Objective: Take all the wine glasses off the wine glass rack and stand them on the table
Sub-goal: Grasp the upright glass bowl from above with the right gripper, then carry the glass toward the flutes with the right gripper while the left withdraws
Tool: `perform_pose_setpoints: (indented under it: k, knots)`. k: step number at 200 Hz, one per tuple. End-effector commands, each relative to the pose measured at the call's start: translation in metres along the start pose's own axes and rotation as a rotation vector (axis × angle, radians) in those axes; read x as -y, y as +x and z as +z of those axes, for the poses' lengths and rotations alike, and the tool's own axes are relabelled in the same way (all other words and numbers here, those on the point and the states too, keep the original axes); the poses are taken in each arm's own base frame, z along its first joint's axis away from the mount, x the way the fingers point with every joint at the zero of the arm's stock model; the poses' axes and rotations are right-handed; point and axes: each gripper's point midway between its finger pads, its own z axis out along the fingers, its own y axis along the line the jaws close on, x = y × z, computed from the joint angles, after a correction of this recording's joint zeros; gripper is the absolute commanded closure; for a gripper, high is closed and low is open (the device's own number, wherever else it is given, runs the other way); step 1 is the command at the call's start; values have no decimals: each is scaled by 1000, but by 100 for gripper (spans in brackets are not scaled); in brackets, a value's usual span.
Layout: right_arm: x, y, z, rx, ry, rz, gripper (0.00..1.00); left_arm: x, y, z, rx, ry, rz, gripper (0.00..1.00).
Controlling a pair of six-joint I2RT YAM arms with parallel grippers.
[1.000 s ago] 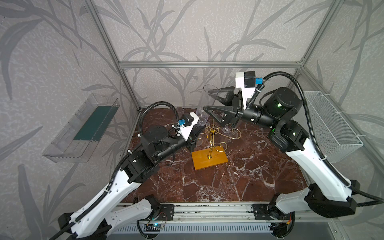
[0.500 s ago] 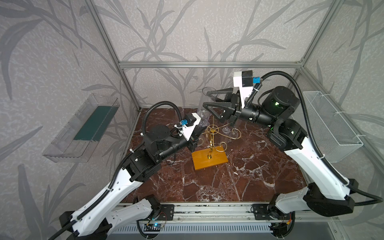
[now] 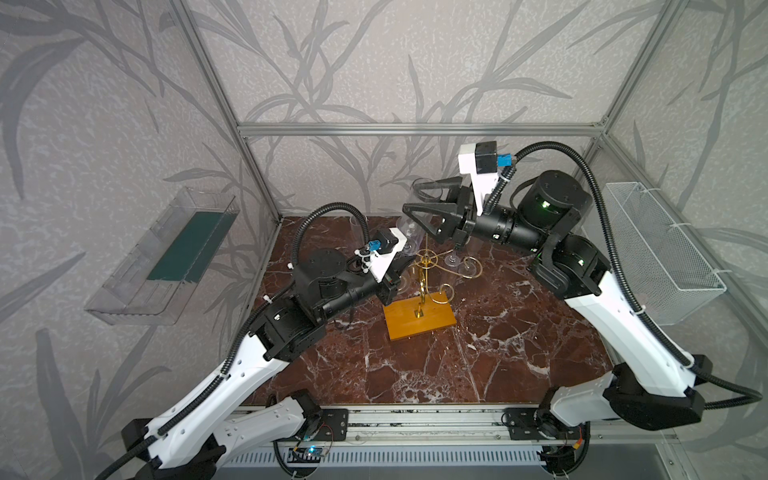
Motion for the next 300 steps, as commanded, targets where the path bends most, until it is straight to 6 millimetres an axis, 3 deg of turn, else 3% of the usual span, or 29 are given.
perform_pose_setpoints:
  k: [1, 19, 41, 47, 68, 88, 114, 147, 187, 210, 229, 267, 300]
  knots:
    - [-3, -9, -2, 16, -5, -15, 61, 1, -19, -6, 45, 4, 31, 100]
    - [-4, -11, -4, 20, -2, -22, 69, -1, -21, -8, 52, -3, 30, 100]
    - [-5, -15, -8, 30, 3, -37, 72, -2, -23, -10, 68, -17, 27, 100]
    - [-6, -17, -10, 34, 5, -44, 72, -3, -24, -12, 78, -23, 23, 93]
    - [-6, -24, -18, 49, 36, -93, 72, -6, -28, -19, 111, -42, 3, 51]
    - [-4, -32, -30, 54, 91, -169, 73, -4, -36, -29, 158, -39, -11, 36]
    - [3, -44, -51, 56, 198, -302, 73, -8, -44, -46, 209, -71, -25, 32]
    - [18, -58, -81, 32, 367, -488, 74, -16, -39, -62, 214, -128, -27, 32]
    - [42, -56, -118, -44, 590, -683, 74, -25, -32, -74, 194, -189, -37, 33]
    - [60, -47, -145, -89, 733, -746, 74, -29, -29, -78, 192, -216, -38, 33]
    - [80, -25, -166, -149, 838, -778, 75, -32, -26, -82, 190, -243, -42, 33]
    - [124, 42, -206, -239, 973, -680, 76, -40, -15, -86, 176, -291, -61, 33]
    - [159, 97, -238, -187, 1039, -525, 76, -44, -8, -89, 163, -321, -79, 33]
